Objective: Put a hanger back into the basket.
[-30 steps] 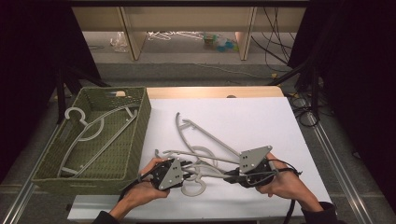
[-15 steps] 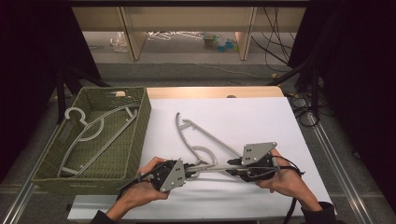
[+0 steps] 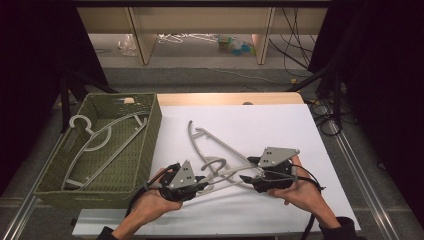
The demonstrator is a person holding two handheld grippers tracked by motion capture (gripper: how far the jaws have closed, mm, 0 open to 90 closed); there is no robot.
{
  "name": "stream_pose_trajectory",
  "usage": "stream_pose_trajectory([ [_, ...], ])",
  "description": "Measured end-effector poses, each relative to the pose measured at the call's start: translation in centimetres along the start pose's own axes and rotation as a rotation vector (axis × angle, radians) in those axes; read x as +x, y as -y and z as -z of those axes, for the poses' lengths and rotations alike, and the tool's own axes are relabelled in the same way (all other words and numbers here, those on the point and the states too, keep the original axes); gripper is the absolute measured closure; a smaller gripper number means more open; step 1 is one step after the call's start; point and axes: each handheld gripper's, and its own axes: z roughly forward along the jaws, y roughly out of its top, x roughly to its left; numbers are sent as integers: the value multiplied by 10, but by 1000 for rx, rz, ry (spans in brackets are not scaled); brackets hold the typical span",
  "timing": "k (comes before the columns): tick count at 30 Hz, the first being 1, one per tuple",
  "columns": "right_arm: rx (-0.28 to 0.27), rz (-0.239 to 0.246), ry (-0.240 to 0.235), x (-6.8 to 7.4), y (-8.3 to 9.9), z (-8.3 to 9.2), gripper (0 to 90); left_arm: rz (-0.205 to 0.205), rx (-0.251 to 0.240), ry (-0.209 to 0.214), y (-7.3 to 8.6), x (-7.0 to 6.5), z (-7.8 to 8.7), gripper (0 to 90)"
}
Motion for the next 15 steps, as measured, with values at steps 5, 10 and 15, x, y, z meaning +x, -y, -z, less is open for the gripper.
stream_pose_trajectory([
  [5, -43, -31, 52, -2, -3, 6, 367, 100, 2, -23, 4, 3, 5, 788],
  [10, -60, -30, 63, 0, -4, 9, 363, 162, 19, -37, 10, 10, 13, 788],
  [15, -55, -26, 43, 4, -3, 9, 364, 169, 33, -38, 12, 13, 21, 788],
])
